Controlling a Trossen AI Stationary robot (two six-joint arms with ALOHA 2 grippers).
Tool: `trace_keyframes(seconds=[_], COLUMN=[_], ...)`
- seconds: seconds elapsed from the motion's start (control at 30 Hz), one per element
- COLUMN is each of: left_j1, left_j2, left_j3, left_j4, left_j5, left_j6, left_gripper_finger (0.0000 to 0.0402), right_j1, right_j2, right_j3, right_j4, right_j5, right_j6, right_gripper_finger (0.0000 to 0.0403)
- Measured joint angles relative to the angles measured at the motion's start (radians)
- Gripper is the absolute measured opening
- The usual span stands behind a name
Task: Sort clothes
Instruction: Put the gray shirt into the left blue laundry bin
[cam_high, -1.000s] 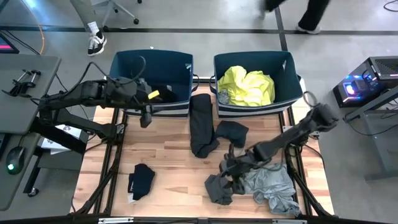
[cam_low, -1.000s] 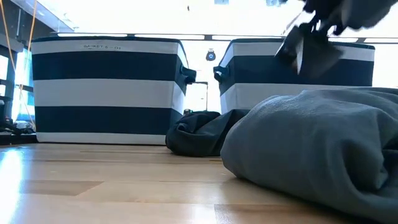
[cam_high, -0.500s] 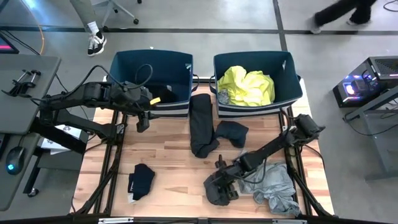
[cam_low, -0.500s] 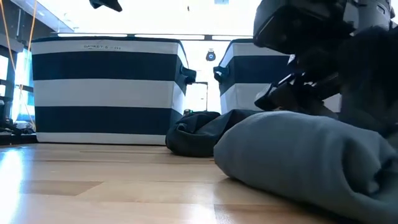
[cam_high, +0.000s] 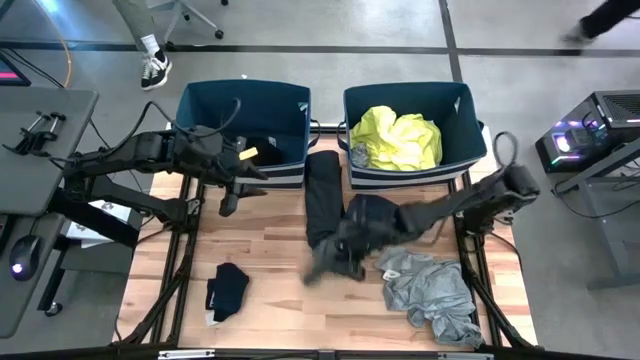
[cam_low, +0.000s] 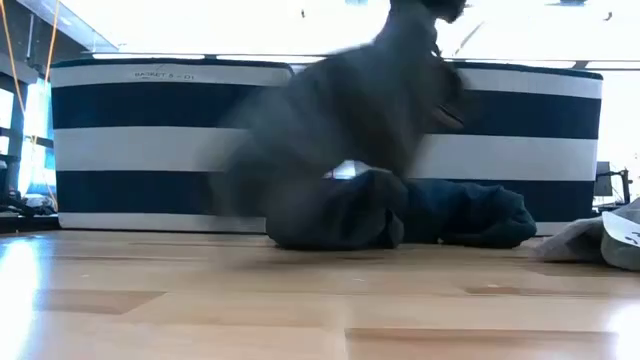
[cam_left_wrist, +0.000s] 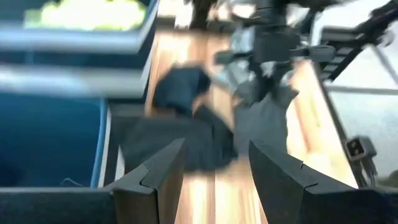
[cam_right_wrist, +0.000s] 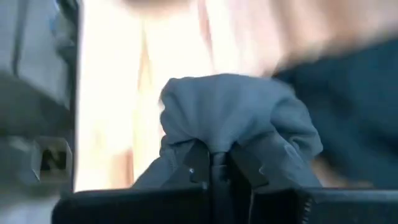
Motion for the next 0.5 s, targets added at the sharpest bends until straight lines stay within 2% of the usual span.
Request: trace_keyframes(seconds=[0.17,0.37,0.43,0.5], left_j1=[0.000,0.000,0.003,0.003], left_j2=[0.021,0.078,0.104,0.127], left_j3=[0.000,0.001,0.001,0.001], left_j4=[0.187,0.403,0.427,0.447], left_j5=[0.038,0.085,0.066,-0.009], left_j6=[0.158,0.252,0.251,0.251], left_gripper_finger=[0.0168,0.0184,0.0197,0.0212], right_j1=[-0.136,-0.245,-0.267,-0.283], right_j2=[-0.079,-0.058,-0.051,-0.054], right_j3=[0.118,0.314,0.379,0.421], right_j4=[0.075,0.134,0.152,0.144], right_j5=[0.043,0.047,0.042,0.021], right_j6=[-0.137,-0.330,-0.372,-0.413], right_gripper_finger=[0.0005,0.0004,0.0003,0.0003])
